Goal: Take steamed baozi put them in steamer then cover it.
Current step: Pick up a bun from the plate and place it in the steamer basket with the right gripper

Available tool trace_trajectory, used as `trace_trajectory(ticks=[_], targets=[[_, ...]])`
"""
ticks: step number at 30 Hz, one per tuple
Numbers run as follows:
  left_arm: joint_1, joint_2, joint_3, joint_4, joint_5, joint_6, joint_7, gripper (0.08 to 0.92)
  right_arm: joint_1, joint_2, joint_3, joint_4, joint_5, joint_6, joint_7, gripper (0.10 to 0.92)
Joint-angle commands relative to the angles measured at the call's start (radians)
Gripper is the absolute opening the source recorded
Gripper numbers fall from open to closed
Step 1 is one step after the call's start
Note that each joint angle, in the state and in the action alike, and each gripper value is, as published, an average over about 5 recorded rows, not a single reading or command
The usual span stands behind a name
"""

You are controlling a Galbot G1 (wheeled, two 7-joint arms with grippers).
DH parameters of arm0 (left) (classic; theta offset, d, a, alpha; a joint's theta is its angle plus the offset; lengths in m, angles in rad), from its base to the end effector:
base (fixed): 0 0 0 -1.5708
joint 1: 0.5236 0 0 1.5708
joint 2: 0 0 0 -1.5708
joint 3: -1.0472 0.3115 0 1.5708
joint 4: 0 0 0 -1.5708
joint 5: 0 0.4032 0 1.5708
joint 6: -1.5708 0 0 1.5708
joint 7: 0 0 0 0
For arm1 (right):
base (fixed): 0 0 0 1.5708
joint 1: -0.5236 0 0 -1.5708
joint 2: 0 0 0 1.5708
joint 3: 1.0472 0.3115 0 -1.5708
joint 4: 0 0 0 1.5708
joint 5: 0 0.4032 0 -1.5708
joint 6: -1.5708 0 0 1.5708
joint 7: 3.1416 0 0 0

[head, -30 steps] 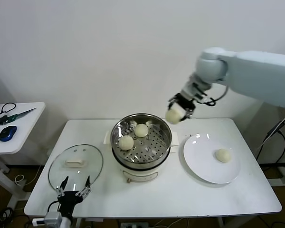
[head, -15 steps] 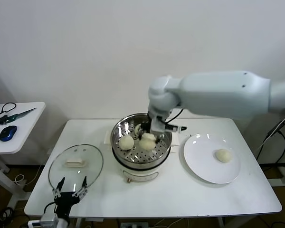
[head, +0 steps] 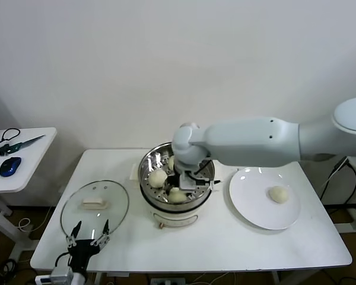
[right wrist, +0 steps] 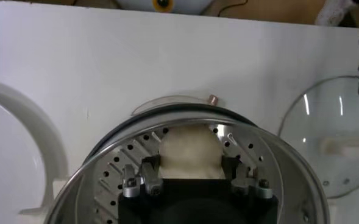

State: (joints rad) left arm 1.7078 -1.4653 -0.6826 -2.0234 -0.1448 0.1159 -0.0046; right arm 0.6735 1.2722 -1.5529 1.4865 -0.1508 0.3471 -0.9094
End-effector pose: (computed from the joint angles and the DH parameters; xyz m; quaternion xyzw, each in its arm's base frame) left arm 0.2039 0.0713 -0.3211 0.0497 -0.9868 -0.0123 0.1534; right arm 0.4578 0.2343 -0.1277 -0.6520 0.0394 -0.7557 0.0475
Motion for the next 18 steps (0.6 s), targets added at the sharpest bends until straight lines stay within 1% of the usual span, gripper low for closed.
trace_trajectory(ticks=[1,4,6,9,13,16,18], targets=[[0.0,0.001,0.0,0.001,-0.001,0.0,0.0,0.823,-0.04,0.017,0.008,-0.041,-0.036,0.009,0.023,0.677],[0.002,0.001,-0.002,0.001,-0.002,-0.003,-0.001,0.823,-0.017,0.008,0.018,-0.04,0.021,0.018,0.025,0.722],[0.002,0.001,-0.002,0.002,-0.002,-0.004,-0.001,0.823,0.017,-0.006,0.027,-0.04,0.077,0.026,0.013,0.769],[0.001,0.001,-0.003,0.001,-0.002,-0.003,-0.002,0.823,0.1,-0.054,0.032,-0.042,0.173,0.039,-0.025,0.813],[-0.001,0.0,-0.002,0.0,0.0,-0.002,-0.002,0.823,0.24,-0.164,-0.013,-0.07,0.323,0.041,-0.101,0.822],[-0.001,0.0,-0.002,-0.003,-0.001,0.0,-0.001,0.823,0.369,-0.269,-0.135,-0.11,0.486,-0.024,-0.18,0.823],[-0.002,0.001,-0.002,-0.005,-0.002,0.003,-0.001,0.823,0.437,-0.349,-0.227,-0.14,0.589,-0.101,-0.22,0.823]])
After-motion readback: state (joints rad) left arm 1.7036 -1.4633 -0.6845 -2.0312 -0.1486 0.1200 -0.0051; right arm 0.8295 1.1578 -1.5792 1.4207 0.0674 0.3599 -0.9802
